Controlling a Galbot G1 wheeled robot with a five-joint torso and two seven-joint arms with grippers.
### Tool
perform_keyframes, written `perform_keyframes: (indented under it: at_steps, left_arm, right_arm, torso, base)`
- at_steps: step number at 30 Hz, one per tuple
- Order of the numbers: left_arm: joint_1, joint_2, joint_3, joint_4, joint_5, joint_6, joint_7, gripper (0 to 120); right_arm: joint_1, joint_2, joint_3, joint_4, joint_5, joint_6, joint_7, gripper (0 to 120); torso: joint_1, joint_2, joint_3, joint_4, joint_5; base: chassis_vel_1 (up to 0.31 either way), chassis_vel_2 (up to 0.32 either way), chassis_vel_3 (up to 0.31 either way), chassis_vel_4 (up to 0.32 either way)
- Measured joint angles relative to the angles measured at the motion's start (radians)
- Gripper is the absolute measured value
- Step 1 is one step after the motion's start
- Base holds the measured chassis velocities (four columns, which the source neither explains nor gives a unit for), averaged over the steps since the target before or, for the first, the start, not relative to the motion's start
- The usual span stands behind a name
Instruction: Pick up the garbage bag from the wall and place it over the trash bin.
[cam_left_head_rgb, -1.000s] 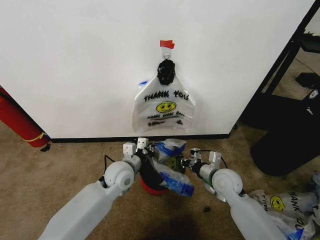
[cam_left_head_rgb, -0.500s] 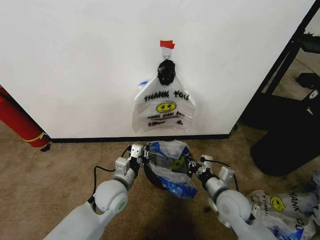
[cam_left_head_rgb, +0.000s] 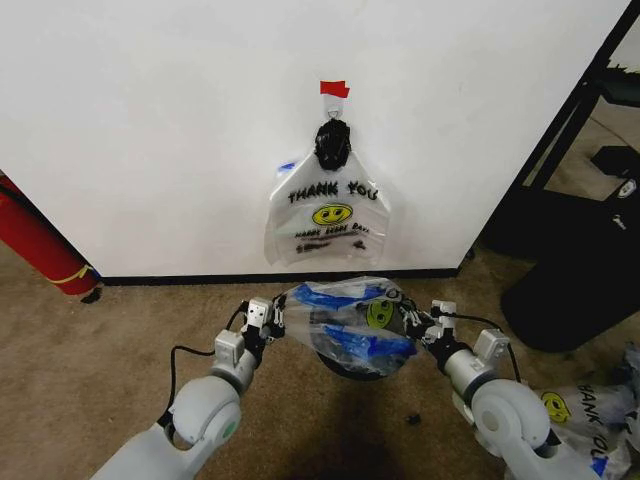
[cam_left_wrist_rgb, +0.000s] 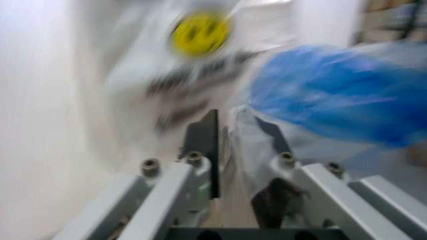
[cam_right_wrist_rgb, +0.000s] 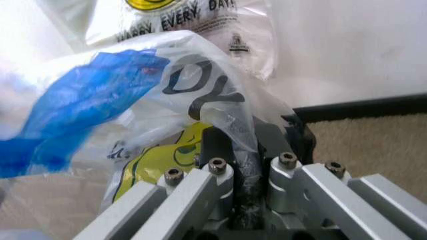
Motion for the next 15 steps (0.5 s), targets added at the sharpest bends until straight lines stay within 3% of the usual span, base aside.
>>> perform_keyframes:
  at_steps: [5, 7, 10, 15]
  left_arm:
    - [0.009, 0.035, -0.061, 0.065, 0.205, -0.237, 0.174, 39]
    - [0.009, 0.037, -0.075, 0.077, 0.231, -0.269, 0.198, 41]
    - [0.005, 0.033, -0.118, 0.109, 0.336, -0.364, 0.25, 56]
    - [-0.008, 0.013, -0.145, 0.115, 0.467, -0.433, 0.279, 71]
  right_arm:
    - [-0.006, 0.003, 0.019, -0.015, -0.135, 0.064, -0.074, 1]
    - [-0.008, 0.003, 0.024, -0.014, -0.147, 0.071, -0.081, 1]
    - [-0.017, 0.003, 0.043, 0.001, -0.169, 0.08, -0.097, 1]
    - [-0.029, -0.006, 0.057, 0.011, -0.185, 0.081, -0.106, 1]
  torso:
    - [0.0, 0.0, 0.0, -0.0001, 0.0]
    - [0.0, 0.0, 0.0, 0.0, 0.0]
    - [0.0, 0.0, 0.0, 0.0, 0.0]
    - [0.0, 0.0, 0.0, -0.0001, 0.0]
  base:
    - [0.0, 0.0, 0.0, 0.0]
    - [0.0, 0.0, 0.0, 0.0]
    - [0.0, 0.0, 0.0, 0.0]
    - [0.0, 0.0, 0.0, 0.0]
